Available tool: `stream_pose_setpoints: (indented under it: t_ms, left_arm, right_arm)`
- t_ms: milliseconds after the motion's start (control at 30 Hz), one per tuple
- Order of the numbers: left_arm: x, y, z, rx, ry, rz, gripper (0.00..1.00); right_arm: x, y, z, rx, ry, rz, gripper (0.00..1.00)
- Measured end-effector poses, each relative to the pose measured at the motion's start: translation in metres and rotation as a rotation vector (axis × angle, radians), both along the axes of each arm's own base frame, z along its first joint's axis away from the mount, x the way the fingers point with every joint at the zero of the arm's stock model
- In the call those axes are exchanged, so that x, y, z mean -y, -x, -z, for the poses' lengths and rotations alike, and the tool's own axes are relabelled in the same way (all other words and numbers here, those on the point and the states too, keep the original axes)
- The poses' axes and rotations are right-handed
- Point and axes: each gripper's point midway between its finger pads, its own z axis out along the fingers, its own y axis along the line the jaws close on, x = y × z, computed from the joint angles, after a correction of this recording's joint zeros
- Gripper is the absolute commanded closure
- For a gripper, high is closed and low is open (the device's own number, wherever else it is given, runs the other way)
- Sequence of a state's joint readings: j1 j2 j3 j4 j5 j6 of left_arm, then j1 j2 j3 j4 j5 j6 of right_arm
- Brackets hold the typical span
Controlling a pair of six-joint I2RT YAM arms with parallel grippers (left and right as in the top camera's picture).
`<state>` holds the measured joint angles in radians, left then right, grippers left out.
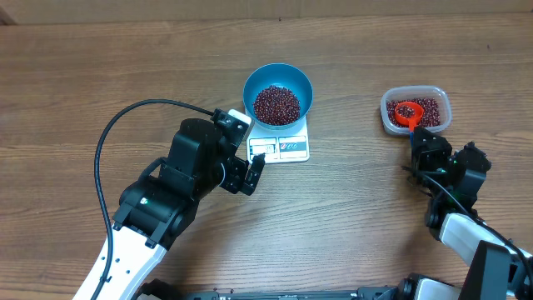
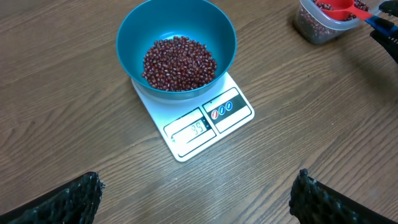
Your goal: Scoop item into bowl and weigh 150g on scale
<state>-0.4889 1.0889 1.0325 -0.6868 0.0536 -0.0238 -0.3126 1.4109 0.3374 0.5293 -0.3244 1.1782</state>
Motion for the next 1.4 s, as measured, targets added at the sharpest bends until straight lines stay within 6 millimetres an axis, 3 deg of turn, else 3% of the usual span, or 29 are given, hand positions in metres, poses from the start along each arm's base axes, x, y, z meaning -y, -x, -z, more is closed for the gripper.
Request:
stream_pose_setpoints:
  t_ms: [600,1033,1400]
  left_arm:
    - [0.0,0.0,0.0,0.0,0.0,0.0,0.01]
    - [0.0,0.0,0.0,0.0,0.0,0.0,0.01]
    - [0.0,0.0,0.0,0.0,0.0,0.0,0.01]
  right_arm:
    - [0.0024,-0.0001,0.0003,-0.001,0.004,0.014,0.67]
    - [0.0029,-0.0011,-0.0017,0.007,0.003,0.017,0.96]
    - [0.0038,-0.0023,-0.0041,0.018,0.012,0.017,0.96]
